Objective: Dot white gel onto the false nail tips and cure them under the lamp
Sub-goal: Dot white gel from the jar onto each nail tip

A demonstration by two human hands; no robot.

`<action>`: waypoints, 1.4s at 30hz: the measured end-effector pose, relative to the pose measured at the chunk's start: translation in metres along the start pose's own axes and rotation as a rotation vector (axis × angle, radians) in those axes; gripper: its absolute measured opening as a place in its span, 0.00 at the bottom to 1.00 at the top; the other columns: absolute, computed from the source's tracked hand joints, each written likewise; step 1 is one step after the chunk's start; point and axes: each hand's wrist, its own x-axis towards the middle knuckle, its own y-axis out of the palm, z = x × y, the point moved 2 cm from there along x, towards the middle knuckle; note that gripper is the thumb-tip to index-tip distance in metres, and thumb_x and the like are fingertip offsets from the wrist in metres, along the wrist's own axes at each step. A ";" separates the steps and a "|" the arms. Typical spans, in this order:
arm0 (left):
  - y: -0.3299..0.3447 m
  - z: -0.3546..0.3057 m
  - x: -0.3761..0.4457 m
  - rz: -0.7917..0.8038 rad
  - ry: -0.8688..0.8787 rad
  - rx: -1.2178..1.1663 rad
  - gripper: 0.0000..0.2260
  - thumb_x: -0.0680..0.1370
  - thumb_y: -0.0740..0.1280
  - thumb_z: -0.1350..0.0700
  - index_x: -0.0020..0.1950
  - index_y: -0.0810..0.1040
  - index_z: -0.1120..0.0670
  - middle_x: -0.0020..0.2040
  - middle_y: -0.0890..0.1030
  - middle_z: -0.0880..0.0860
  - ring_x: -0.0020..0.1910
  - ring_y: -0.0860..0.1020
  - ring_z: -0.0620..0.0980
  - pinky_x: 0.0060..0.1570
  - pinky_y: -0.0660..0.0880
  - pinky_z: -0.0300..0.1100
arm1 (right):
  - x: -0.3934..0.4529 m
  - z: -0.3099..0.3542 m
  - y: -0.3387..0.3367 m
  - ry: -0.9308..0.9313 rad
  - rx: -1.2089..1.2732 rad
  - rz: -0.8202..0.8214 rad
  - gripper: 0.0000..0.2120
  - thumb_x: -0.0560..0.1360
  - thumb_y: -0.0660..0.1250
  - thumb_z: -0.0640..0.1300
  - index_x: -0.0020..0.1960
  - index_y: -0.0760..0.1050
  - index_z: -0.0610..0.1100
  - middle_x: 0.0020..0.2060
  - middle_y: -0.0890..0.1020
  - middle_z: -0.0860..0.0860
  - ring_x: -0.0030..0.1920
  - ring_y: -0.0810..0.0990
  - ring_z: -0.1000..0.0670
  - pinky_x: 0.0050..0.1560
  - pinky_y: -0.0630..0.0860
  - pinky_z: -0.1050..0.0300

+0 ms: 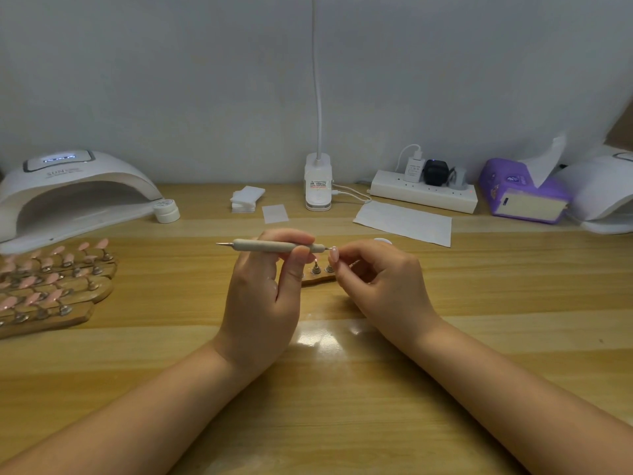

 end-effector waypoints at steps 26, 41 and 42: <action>0.001 0.000 -0.001 0.031 0.000 0.034 0.05 0.80 0.59 0.52 0.53 0.71 0.44 0.46 0.80 0.49 0.45 0.80 0.47 0.45 0.78 0.47 | 0.000 0.001 0.000 -0.013 -0.037 0.015 0.03 0.74 0.71 0.37 0.47 0.82 0.41 0.39 0.82 0.53 0.37 0.79 0.55 0.39 0.77 0.60; 0.002 0.001 -0.001 0.010 -0.007 0.025 0.05 0.80 0.59 0.52 0.53 0.72 0.46 0.46 0.80 0.48 0.46 0.80 0.46 0.47 0.77 0.43 | 0.000 0.000 0.001 -0.012 -0.028 0.036 0.04 0.74 0.70 0.37 0.48 0.82 0.41 0.40 0.83 0.52 0.37 0.80 0.54 0.39 0.78 0.56; 0.001 0.001 -0.001 -0.002 -0.002 0.024 0.05 0.80 0.58 0.52 0.53 0.72 0.47 0.46 0.80 0.48 0.46 0.80 0.46 0.47 0.76 0.39 | 0.000 0.000 0.001 -0.011 -0.026 0.034 0.04 0.74 0.70 0.36 0.48 0.82 0.41 0.40 0.83 0.52 0.37 0.79 0.54 0.39 0.78 0.57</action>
